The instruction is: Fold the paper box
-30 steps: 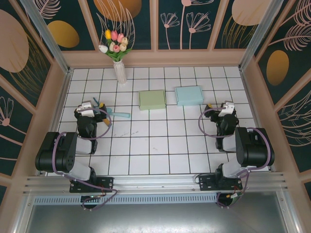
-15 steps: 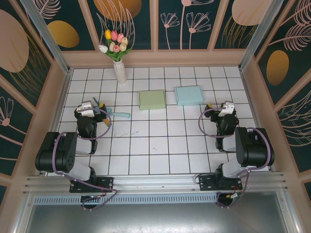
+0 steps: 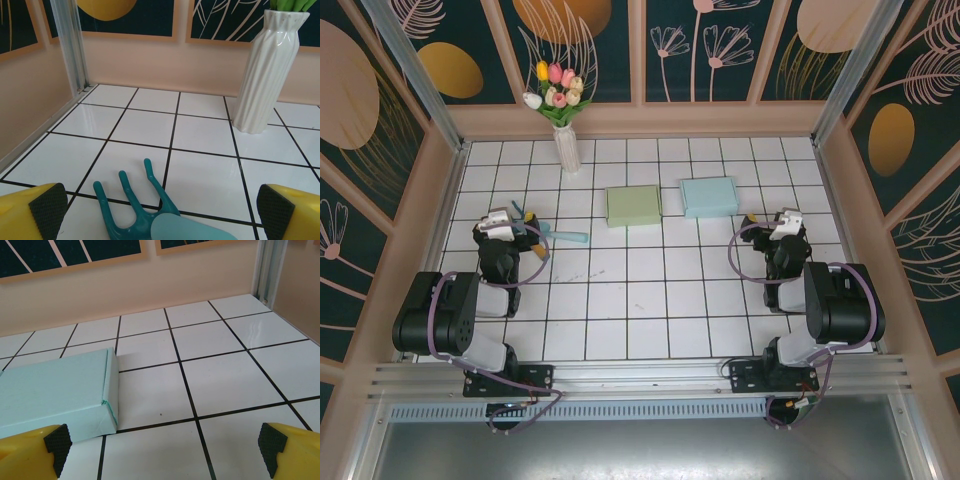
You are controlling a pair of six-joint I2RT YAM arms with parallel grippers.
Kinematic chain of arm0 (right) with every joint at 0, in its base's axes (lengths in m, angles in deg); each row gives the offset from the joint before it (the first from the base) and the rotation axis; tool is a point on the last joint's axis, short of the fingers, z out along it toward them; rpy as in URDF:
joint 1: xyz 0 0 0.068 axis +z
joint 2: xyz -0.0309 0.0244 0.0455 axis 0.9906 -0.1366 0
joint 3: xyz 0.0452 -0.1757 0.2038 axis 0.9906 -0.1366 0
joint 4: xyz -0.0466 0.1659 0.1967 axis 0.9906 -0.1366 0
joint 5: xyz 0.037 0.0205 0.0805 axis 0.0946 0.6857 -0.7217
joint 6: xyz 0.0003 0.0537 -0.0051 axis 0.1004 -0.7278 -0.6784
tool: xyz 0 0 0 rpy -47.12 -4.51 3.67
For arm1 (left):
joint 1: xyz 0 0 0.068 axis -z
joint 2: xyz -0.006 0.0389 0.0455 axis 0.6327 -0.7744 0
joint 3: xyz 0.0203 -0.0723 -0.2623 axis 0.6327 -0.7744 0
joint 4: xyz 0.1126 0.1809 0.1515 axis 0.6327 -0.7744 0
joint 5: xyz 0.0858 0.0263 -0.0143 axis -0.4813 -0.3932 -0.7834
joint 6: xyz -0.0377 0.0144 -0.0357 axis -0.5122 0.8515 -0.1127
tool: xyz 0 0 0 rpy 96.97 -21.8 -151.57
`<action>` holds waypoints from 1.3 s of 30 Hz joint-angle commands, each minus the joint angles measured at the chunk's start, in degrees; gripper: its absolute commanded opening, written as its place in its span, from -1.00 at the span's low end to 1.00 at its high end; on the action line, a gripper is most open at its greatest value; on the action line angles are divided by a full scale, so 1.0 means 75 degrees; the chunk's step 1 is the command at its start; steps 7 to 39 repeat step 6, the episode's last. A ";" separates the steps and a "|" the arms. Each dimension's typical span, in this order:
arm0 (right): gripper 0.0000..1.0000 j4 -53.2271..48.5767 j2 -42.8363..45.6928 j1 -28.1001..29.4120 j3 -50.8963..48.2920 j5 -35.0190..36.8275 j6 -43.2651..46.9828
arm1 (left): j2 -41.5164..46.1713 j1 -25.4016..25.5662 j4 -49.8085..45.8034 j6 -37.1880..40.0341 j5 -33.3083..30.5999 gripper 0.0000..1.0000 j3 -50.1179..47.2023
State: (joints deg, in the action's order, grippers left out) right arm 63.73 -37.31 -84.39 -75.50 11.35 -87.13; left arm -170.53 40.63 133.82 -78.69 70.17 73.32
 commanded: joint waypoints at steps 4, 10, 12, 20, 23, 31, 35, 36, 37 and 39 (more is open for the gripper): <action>0.98 0.0138 -0.0065 0.0035 0.0143 -0.0161 0.0131 | -0.0009 -0.0068 0.0054 0.0076 0.0165 0.98 0.0100; 0.98 0.0133 -0.0065 0.0032 0.0142 -0.0160 0.0129 | 0.0001 -0.0069 0.0102 0.0076 0.0162 0.98 0.0065; 0.98 0.0133 -0.0065 0.0032 0.0142 -0.0160 0.0129 | 0.0001 -0.0069 0.0102 0.0076 0.0162 0.98 0.0065; 0.98 0.0133 -0.0065 0.0032 0.0142 -0.0160 0.0129 | 0.0001 -0.0069 0.0102 0.0076 0.0162 0.98 0.0065; 0.98 0.0133 -0.0065 0.0032 0.0142 -0.0160 0.0129 | 0.0001 -0.0069 0.0102 0.0076 0.0162 0.98 0.0065; 0.98 0.0133 -0.0065 0.0032 0.0142 -0.0160 0.0129 | 0.0001 -0.0069 0.0102 0.0076 0.0162 0.98 0.0065; 0.98 0.0133 -0.0065 0.0032 0.0142 -0.0160 0.0129 | 0.0001 -0.0069 0.0102 0.0076 0.0162 0.98 0.0065; 0.98 0.0133 -0.0065 0.0032 0.0142 -0.0160 0.0129 | 0.0001 -0.0069 0.0102 0.0076 0.0162 0.98 0.0065; 0.98 0.0133 -0.0065 0.0032 0.0142 -0.0160 0.0129 | 0.0001 -0.0069 0.0102 0.0076 0.0162 0.98 0.0065; 0.98 0.0133 -0.0065 0.0032 0.0142 -0.0160 0.0129 | 0.0001 -0.0069 0.0102 0.0076 0.0162 0.98 0.0065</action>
